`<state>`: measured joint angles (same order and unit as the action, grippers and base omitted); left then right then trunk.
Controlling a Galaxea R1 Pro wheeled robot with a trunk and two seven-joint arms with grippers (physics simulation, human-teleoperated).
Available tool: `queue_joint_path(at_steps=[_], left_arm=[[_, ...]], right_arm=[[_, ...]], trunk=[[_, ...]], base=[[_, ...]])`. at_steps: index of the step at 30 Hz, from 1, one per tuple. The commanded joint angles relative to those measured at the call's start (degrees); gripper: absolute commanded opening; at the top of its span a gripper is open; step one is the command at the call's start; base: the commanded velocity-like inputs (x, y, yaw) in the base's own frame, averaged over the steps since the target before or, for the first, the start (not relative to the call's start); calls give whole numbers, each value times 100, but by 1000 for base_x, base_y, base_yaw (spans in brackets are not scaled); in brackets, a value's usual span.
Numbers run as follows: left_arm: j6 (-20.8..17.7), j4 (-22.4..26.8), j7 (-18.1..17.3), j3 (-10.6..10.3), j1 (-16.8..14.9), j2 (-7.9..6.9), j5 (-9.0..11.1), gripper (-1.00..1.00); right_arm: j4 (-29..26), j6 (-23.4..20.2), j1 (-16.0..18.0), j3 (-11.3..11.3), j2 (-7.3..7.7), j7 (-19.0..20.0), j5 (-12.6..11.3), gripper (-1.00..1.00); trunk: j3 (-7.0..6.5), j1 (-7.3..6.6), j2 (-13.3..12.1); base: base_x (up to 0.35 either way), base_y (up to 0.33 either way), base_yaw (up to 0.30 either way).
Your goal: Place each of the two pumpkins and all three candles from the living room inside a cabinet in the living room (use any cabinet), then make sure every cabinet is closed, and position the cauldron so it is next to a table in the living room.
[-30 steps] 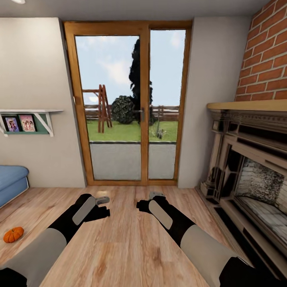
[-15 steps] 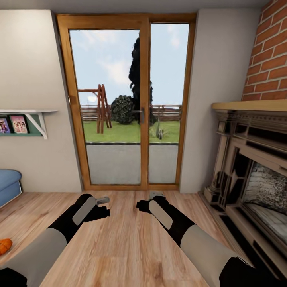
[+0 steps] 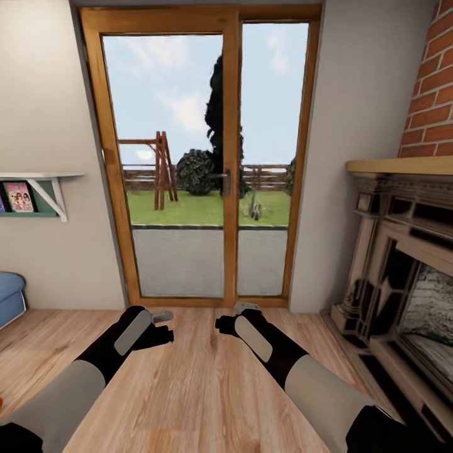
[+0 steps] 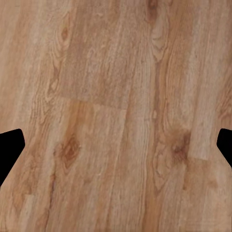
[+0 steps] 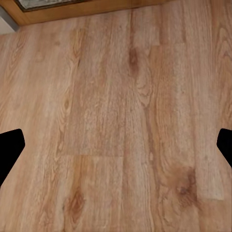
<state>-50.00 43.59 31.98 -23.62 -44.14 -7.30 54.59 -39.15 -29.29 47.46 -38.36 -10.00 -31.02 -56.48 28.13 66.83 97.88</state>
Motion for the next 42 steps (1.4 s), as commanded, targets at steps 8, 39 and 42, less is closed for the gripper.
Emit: queue_joint_path(at_steps=[8, 39, 42], left_arm=[[-1, 9, 56, -32, -5, -8, 60, 100], [-1, 11, 63, -34, -4, -8, -13, 100], [-1, 15, 66, -33, 0, -8, -17, 100]], right_arm=[[-4, -7, 7, -14, 0, -39, -35, 100], [-4, -14, 5, -14, 0, -35, -35, 100], [-4, -15, 6, -14, 0, -34, -37, 100]], trunk=[[14, 3, 4], [15, 3, 4], [15, 3, 4]], base=[[303, 0, 13], [236, -25, 142], [105, -83, 287]])
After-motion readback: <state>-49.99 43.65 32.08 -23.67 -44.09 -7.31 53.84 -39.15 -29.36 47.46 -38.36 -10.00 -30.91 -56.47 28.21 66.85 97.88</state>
